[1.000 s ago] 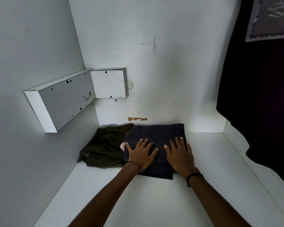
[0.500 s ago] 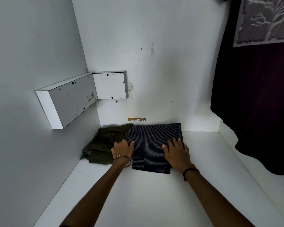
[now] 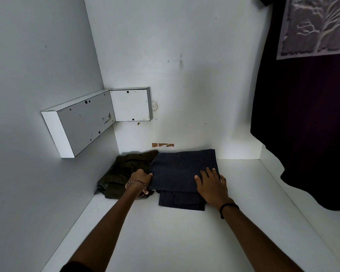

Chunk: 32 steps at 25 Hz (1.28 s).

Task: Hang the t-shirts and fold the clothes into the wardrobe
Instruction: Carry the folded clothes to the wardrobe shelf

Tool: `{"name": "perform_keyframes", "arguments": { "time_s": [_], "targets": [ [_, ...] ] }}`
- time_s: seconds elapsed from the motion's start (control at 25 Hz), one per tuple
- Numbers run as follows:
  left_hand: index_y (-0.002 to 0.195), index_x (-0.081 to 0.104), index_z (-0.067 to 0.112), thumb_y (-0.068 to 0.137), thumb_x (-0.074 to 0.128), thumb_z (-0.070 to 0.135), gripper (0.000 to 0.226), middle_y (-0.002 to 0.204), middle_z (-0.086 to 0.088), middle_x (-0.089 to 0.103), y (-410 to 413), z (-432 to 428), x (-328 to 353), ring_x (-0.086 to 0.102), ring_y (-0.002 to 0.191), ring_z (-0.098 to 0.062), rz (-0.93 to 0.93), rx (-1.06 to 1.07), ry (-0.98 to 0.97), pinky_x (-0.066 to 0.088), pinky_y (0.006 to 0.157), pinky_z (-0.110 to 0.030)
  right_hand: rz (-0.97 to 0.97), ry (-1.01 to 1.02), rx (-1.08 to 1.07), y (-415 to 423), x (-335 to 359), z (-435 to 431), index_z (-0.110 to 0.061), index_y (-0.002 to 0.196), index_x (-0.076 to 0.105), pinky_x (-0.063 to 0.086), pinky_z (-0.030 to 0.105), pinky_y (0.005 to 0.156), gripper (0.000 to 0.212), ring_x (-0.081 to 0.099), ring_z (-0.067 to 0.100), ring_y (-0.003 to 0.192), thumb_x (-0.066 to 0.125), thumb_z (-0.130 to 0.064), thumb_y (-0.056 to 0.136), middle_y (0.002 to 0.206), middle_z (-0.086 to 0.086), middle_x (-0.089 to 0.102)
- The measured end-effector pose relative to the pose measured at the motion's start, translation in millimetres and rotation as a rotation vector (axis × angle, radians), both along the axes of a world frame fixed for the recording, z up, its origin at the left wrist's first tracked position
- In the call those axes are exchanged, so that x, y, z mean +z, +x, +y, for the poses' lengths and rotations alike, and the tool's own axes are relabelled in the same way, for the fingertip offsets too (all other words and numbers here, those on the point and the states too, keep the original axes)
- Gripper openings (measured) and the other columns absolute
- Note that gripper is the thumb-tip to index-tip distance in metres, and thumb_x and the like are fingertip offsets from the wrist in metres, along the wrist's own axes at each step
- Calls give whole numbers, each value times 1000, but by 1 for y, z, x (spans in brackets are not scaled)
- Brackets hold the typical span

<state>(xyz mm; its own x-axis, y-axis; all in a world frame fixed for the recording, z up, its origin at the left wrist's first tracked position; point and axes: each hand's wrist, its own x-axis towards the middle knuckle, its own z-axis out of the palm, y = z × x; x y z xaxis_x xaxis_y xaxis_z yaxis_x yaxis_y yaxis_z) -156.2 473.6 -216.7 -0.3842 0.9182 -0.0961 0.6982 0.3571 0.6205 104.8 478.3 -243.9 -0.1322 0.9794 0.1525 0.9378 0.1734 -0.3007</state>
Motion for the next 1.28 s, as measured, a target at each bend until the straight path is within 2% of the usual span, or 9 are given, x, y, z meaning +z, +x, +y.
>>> {"name": "perform_keyframes", "arguments": {
  "time_s": [0.12,0.24,0.36,0.44,0.6,0.88,1.04,1.16,1.28],
  "targets": [
    [100,58,12,103,39,45,38,87,-5,60,11,-9,3,61,83,-23,395,76,40,47,76,-33,-8,19,-10,-2,-2,-2,-20,155,37,11,45,124,52,15,26,157,25,-44,110,167,8,27],
    [106,53,14,103,36,40,31,89,-1,61,21,-13,4,55,75,-16,465,99,355,40,66,-29,-8,26,-15,-2,-3,-2,-19,156,36,11,43,125,52,14,26,157,25,-43,110,167,8,26],
    [123,55,21,96,22,57,55,117,-1,63,34,-17,-10,58,104,-15,441,-274,508,40,93,-33,45,8,-6,-4,-6,-1,-16,156,35,10,45,126,53,11,29,157,25,-42,111,168,10,23],
    [143,42,29,88,5,71,78,147,5,47,47,-22,-27,39,137,-12,442,-461,417,19,115,-40,79,4,4,-5,-8,-1,-14,157,34,10,46,126,53,9,31,158,26,-40,111,168,12,21],
    [154,11,42,71,-20,84,98,164,13,7,52,-23,-46,0,151,-8,551,-534,263,-4,122,-44,85,22,-3,-5,-14,0,-14,157,33,10,47,126,62,8,32,158,13,-45,108,169,13,20],
    [154,11,41,78,-3,82,88,164,12,6,52,-17,-32,-2,151,-9,530,-562,114,-8,120,-44,12,43,4,-6,-11,2,-16,157,33,8,46,126,84,12,31,157,-6,-55,94,168,12,22],
    [151,31,29,99,34,58,60,159,3,29,60,-21,-4,21,148,-17,526,-559,56,5,122,-46,-7,92,30,-6,-1,-6,-11,145,49,17,43,123,56,34,30,148,21,-42,108,155,14,45],
    [138,48,21,101,45,43,43,140,0,52,72,-37,11,45,131,-19,560,-540,156,22,117,-39,124,152,76,-6,2,-27,-3,130,60,38,41,109,38,55,32,127,47,-29,105,135,16,60],
    [131,52,21,100,47,38,36,131,0,57,79,-62,10,50,123,-18,577,-533,244,29,110,-35,238,205,85,-9,-2,-58,3,123,63,45,46,101,32,60,37,120,59,-18,99,132,21,61]
  ]
}}
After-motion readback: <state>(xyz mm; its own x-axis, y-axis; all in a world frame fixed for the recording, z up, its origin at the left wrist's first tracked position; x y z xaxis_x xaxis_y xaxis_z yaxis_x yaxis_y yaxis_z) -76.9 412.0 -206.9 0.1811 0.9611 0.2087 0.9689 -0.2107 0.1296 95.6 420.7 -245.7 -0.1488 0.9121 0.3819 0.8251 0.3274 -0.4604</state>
